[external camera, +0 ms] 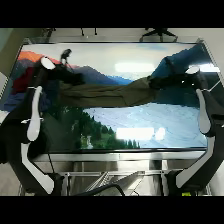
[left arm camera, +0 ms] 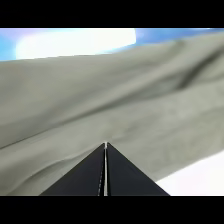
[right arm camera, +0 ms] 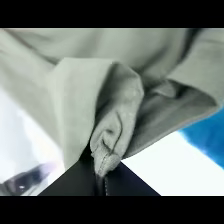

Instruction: Fold the shirts.

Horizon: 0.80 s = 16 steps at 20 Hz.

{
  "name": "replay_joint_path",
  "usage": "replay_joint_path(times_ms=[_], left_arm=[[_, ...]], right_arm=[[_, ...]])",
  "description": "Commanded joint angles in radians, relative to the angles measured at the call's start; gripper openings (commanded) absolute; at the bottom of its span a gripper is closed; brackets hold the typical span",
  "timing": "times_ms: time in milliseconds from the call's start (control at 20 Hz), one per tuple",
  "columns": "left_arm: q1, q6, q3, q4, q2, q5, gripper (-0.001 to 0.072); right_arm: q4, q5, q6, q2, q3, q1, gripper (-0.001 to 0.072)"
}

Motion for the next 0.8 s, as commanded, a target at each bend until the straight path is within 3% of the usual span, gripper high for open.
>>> replay_joint_path(times_ms=[0,250,400,550,750], left_arm=[[-0.183,0.0,0.016,-0.121,-0.117,0.06,0.0013],[-0.378,-0.074,0.225,-0.238,-0.328,0.148,0.0013],[-0.399,-0.071,0.164,-0.389,-0.338,0.288,0.0013],[-0.373,-0.068,0.152,-0.409,-0.332,0.268,0.0013],[-0.283,0.113,0.152,-0.661,-0.235,0.1,0.0013]], right_arm=[[0.023,0.124,0.053,0.092,0.127,-0.048,0.0019],[0.043,0.228,0.083,0.143,0.18,-0.053,0.002],[0.114,0.231,0.082,0.143,0.18,-0.037,0.002],[0.167,0.229,0.082,0.143,0.18,-0.014,0.002],[0.164,0.184,0.083,0.143,0.18,0.035,0.002]])
